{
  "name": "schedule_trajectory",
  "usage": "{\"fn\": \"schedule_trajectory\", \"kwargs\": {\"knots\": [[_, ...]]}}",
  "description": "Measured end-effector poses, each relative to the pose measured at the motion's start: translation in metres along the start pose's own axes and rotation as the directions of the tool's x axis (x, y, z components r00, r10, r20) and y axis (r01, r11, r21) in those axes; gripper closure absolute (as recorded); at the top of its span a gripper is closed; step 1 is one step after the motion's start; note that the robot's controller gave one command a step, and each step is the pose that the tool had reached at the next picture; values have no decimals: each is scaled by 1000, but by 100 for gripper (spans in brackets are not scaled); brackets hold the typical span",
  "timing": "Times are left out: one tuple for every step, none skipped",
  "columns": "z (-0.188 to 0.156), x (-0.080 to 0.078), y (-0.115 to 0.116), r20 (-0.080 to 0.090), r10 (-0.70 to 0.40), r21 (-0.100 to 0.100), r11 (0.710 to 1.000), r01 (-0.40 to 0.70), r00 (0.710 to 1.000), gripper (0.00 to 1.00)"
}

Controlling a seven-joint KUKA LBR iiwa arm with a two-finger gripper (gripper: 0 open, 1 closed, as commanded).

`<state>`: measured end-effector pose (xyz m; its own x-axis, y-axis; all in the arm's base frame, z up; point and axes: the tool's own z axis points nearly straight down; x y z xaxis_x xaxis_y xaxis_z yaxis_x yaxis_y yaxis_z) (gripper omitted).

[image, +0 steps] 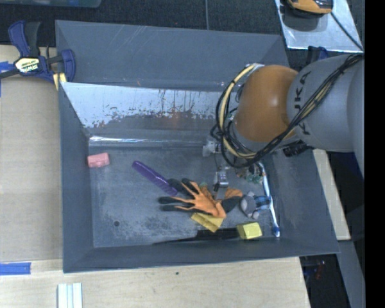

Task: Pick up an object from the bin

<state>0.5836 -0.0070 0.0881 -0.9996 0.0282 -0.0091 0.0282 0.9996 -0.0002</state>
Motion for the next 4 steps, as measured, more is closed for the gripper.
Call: {"fn": "schedule_trajectory", "kwargs": {"knots": [[-9,5,7,3,-2,1,1000,2,1000,0],[-13,70,21,-4,119,-1,993,-119,993,0],[14,67,18,17,-4,-1,1000,4,1000,0],[15,55,46,21,14,-2,1000,-14,1000,100]]}}
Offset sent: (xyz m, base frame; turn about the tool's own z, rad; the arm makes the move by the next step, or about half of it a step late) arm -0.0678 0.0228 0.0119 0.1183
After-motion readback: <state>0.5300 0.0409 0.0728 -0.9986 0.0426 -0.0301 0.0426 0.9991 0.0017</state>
